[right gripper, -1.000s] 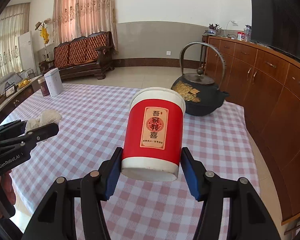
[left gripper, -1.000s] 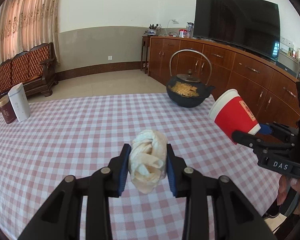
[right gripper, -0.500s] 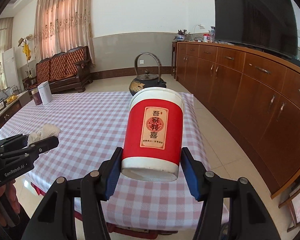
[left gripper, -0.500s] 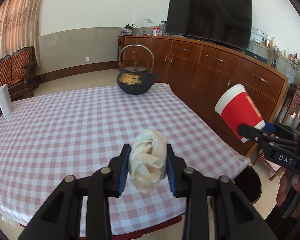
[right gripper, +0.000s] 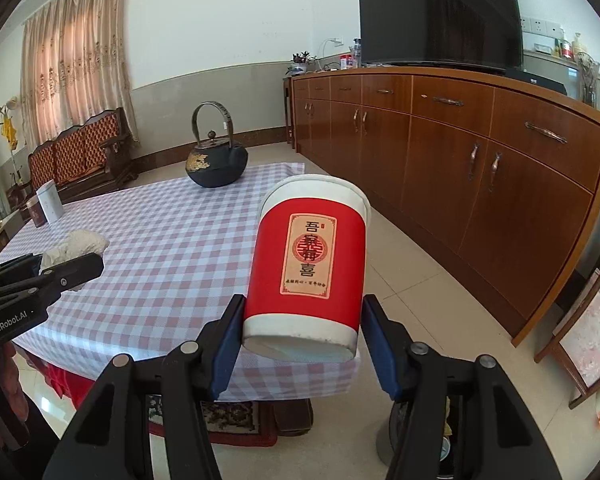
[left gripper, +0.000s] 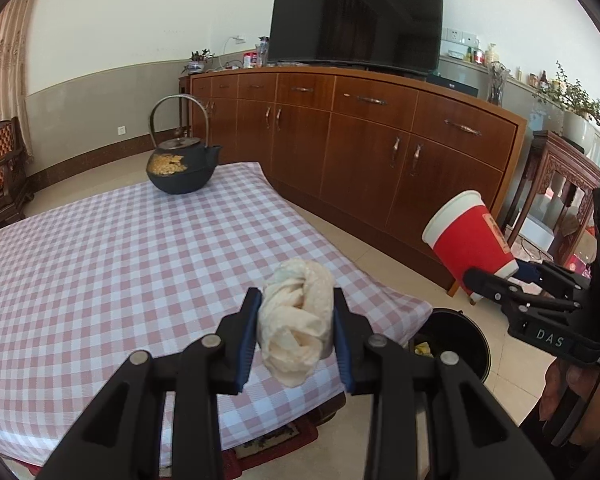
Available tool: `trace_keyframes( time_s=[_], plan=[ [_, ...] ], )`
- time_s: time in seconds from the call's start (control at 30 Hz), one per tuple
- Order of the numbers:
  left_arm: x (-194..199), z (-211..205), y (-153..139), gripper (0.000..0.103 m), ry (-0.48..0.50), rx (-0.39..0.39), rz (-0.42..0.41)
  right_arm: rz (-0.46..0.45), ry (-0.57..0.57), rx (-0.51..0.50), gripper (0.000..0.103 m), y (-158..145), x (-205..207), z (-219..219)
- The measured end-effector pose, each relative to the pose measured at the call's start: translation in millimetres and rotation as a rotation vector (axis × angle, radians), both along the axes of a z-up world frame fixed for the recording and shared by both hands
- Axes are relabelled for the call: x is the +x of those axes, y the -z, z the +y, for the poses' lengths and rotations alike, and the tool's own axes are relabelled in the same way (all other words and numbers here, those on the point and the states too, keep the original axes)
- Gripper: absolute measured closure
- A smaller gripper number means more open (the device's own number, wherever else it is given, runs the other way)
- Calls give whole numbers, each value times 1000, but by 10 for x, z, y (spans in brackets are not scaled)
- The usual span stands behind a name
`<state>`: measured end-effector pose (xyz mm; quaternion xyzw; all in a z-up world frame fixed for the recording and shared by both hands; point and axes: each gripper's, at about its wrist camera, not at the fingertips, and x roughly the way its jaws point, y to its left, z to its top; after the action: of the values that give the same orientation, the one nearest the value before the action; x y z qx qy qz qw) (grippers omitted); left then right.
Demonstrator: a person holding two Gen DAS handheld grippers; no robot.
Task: Collect trash
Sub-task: 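Carry the tissue and red cup over the black bucket with both tools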
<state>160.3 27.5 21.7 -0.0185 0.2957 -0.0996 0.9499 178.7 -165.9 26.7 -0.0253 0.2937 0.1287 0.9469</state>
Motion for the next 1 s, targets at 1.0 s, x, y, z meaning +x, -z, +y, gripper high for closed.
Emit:
trace_keyframes(
  time_s=[1.0],
  plan=[
    [139,-1678,303,68,341,43,68,81,333,28,43,429,-492,-1748]
  ],
)
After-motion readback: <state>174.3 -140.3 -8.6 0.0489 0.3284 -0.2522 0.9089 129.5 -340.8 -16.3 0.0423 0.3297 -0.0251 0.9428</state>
